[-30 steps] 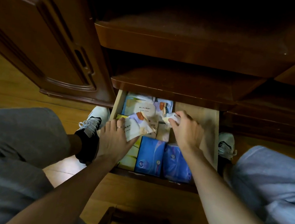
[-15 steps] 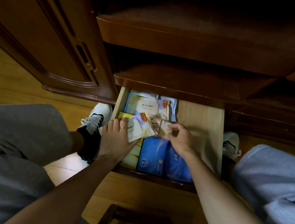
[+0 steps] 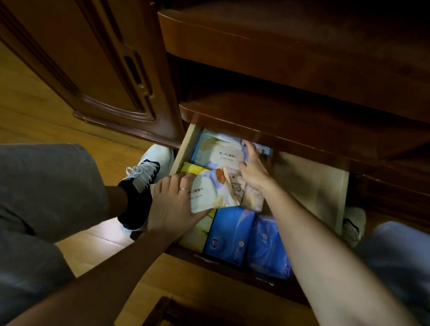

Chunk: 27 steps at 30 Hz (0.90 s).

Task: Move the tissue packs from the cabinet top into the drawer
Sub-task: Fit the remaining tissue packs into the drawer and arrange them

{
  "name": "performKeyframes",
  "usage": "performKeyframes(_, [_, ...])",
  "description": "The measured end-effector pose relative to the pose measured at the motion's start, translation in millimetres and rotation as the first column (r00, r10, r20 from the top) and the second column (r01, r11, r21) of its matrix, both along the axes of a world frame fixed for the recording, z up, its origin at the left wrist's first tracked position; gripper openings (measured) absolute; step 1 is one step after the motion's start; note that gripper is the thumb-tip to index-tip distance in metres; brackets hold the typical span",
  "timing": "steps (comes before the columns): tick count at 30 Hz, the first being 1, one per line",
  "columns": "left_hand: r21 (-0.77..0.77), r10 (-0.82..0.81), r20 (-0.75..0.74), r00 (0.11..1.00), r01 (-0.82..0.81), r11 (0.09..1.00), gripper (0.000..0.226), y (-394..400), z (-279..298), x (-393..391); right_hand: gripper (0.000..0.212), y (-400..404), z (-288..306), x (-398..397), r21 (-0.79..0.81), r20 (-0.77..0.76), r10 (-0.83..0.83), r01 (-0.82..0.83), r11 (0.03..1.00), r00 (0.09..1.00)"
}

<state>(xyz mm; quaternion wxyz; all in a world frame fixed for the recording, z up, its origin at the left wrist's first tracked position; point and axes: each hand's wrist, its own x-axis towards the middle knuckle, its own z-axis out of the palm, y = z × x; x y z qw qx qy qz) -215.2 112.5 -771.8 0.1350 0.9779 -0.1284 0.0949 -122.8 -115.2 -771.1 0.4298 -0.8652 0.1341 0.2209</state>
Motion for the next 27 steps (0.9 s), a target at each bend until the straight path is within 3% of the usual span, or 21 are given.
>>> performKeyframes(1, [0.006, 0.003, 0.003, 1.000, -0.003, 1.000, 0.081, -0.3, -0.9, 0.2, 0.062, 3.9, -5.0, 8.3, -0.153, -0.049, 0.075, -0.082, 0.985, 0.996])
performKeyframes(3, [0.010, 0.011, 0.000, 1.000, -0.011, 1.000, 0.081, -1.0, -2.8, 0.2, 0.058, 6.6, -13.1, 19.8, -0.480, -0.072, 0.169, -0.182, 0.858, 0.983])
performKeyframes(10, [0.032, -0.014, 0.032, 0.999, 0.013, 0.999, 0.083, -0.8, -6.7, -0.3, 0.059, 20.6, -35.4, 35.3, -0.508, -0.042, 0.203, -0.196, 0.839, 0.978])
performKeyframes(11, [0.030, -0.017, 0.036, 0.999, 0.016, 0.999, 0.083, -1.0, -6.4, -0.3, 0.057, 23.1, -36.6, 35.6, -0.443, -0.005, 0.169, -0.153, 0.883, 0.986])
performKeyframes(13, [0.022, -0.025, 0.036, 0.999, 0.024, 0.999, 0.082, -1.5, -5.9, -0.5, 0.053, 28.3, -37.0, 35.1, -0.154, 0.046, -0.001, 0.008, 0.988, 0.999])
performKeyframes(14, [0.020, -0.026, 0.035, 0.999, 0.026, 0.999, 0.082, -1.7, -5.6, -0.7, 0.051, 29.0, -37.3, 35.7, -0.051, 0.055, -0.105, 0.108, 0.993, 0.993])
performKeyframes(16, [0.020, -0.027, 0.024, 0.999, 0.027, 0.999, 0.082, -2.2, -4.1, -1.1, 0.046, 27.3, -30.3, 34.6, 0.013, 0.054, -0.257, 0.257, 0.966, 0.965])
performKeyframes(19, [0.026, -0.035, 0.007, 0.999, 0.035, 0.999, 0.080, -2.4, 0.5, -1.5, 0.049, 21.7, -18.8, 24.8, 0.057, 0.073, -0.343, 0.339, 0.939, 0.937])
performKeyframes(24, [-0.014, -0.011, -0.035, 0.999, 0.011, 1.000, 0.082, -2.0, 12.2, -2.3, 0.056, 8.2, -2.0, -8.5, 0.287, -0.055, -0.478, 0.472, 0.833, 0.877])
performKeyframes(26, [-0.040, 0.026, -0.061, 0.998, -0.028, 0.999, 0.083, -3.3, 19.7, -0.3, 0.048, 3.1, 5.2, -23.2, 0.370, -0.117, -0.619, 0.612, 0.699, 0.777])
performKeyframes(27, [-0.055, 0.041, -0.064, 0.997, -0.045, 0.997, 0.084, -4.1, 23.8, 1.9, 0.043, -0.2, 9.1, -29.4, 0.416, -0.172, -0.707, 0.701, 0.579, 0.686])
